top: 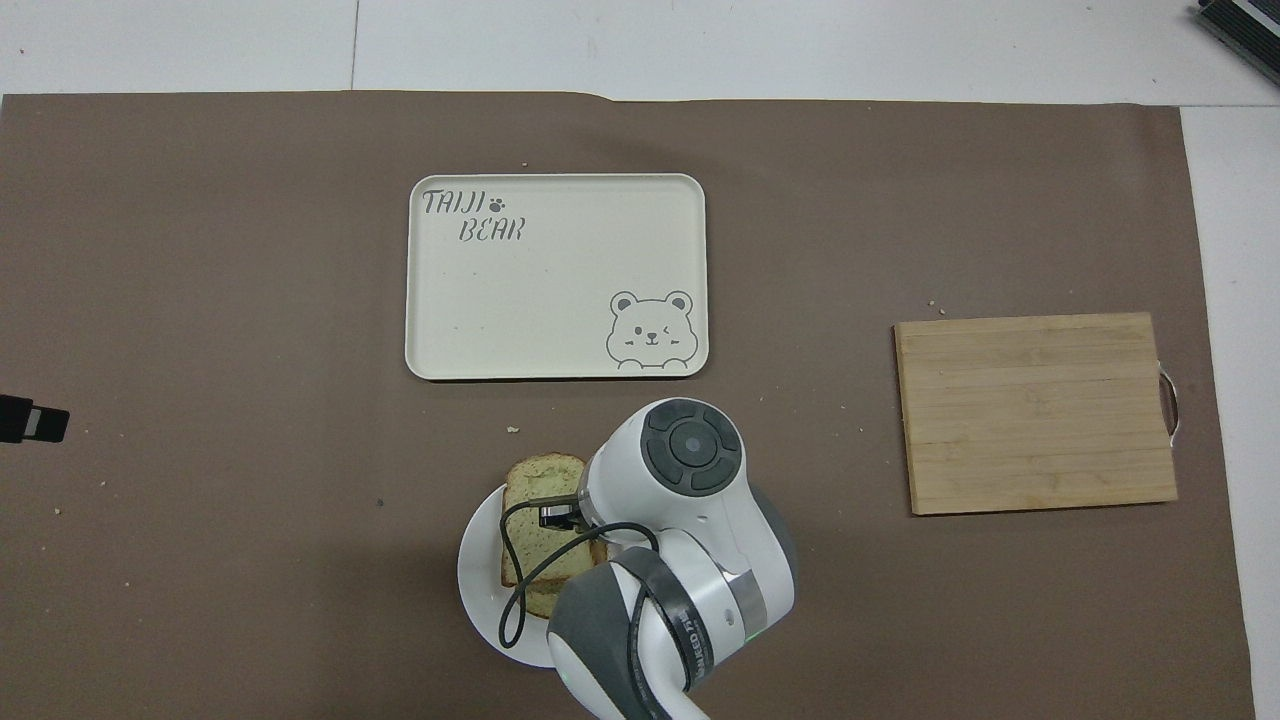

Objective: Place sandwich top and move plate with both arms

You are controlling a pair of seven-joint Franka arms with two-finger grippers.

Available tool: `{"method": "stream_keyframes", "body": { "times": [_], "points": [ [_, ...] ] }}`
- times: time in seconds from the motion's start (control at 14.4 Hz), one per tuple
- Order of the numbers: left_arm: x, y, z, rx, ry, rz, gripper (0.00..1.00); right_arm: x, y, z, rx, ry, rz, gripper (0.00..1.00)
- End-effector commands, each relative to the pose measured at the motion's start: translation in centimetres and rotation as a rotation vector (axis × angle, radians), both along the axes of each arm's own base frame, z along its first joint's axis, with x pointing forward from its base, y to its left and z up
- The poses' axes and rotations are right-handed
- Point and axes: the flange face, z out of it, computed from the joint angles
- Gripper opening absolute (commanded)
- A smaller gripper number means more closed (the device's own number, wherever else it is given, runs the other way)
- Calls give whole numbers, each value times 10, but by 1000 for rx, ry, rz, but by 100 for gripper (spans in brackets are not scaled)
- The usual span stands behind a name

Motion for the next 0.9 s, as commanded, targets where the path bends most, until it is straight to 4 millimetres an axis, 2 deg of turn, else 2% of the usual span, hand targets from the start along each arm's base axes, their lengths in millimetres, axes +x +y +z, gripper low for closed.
{"method": "stream_keyframes", "body": {
  "times": [0.0, 0.28, 0.49, 0.7, 0.84],
  "points": [
    [-7, 5, 0, -11, -24, 6, 100, -1, -3, 2, 17, 9, -14, 100],
    [-8, 4, -1, -11, -15, 6, 100, 0, -2, 4, 18, 3, -12, 100],
    [-8, 3, -18, -18, 5, 2, 100, 1, -4, 9, 14, -4, -6, 100],
    [-11, -3, -39, -82, 1, 14, 100, 8, -20, 37, 7, -17, -4, 100],
    [-15, -8, -66, -156, -3, 38, 100, 16, -45, 64, -53, -74, 34, 100]
  ]
}}
